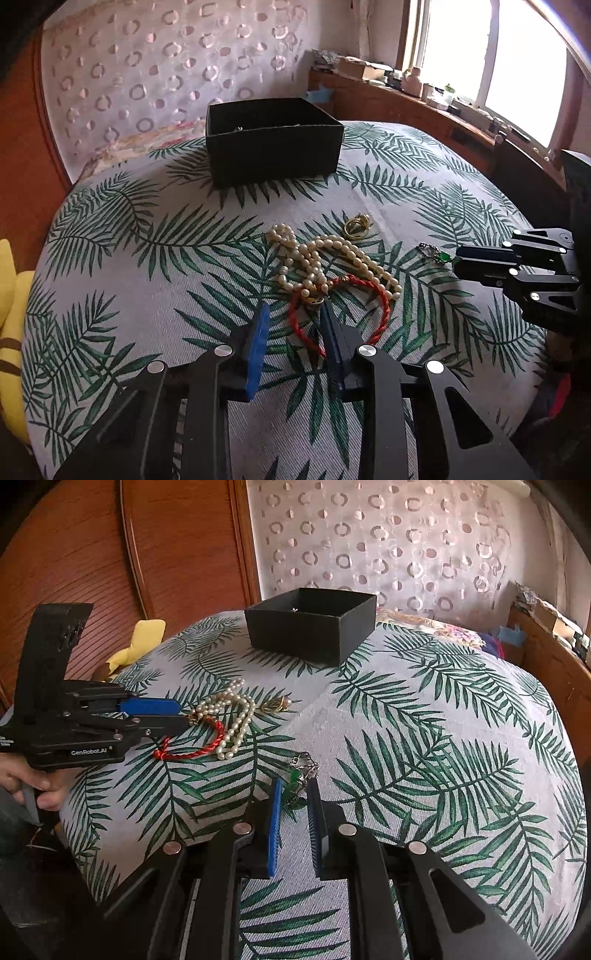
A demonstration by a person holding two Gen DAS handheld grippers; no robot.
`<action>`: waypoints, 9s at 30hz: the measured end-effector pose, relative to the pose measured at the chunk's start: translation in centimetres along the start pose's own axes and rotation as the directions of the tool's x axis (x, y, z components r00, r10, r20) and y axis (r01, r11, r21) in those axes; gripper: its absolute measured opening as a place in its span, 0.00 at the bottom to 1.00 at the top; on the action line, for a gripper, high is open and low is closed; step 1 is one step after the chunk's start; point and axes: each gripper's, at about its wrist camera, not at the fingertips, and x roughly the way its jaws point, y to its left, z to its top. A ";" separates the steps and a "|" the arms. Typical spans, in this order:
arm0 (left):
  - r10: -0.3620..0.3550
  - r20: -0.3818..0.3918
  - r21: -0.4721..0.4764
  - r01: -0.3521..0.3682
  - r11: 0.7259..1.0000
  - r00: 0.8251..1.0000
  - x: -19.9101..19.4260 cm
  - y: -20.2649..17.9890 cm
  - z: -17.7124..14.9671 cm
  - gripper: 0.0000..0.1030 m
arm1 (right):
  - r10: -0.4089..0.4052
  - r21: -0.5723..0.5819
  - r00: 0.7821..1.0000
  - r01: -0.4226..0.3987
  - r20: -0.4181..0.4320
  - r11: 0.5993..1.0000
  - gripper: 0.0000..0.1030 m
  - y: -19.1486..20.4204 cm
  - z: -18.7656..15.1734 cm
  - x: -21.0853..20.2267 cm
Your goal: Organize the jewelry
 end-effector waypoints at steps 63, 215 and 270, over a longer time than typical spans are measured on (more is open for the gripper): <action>0.061 0.324 -0.013 -0.060 0.998 0.944 -8.1 0.8 8.8 0.01 | 0.013 -0.020 0.999 -0.012 0.040 1.000 0.15 0.7 1.4 -0.8; 0.037 0.257 -0.048 -0.025 0.999 0.966 -0.9 3.6 17.5 0.08 | 0.030 -0.031 0.998 -0.028 0.060 0.999 0.12 -4.6 18.7 7.2; 0.288 0.355 -0.181 -0.237 0.954 0.889 -13.0 -1.2 5.0 0.93 | -0.241 0.168 0.896 0.191 0.372 0.967 0.98 1.0 7.1 -10.1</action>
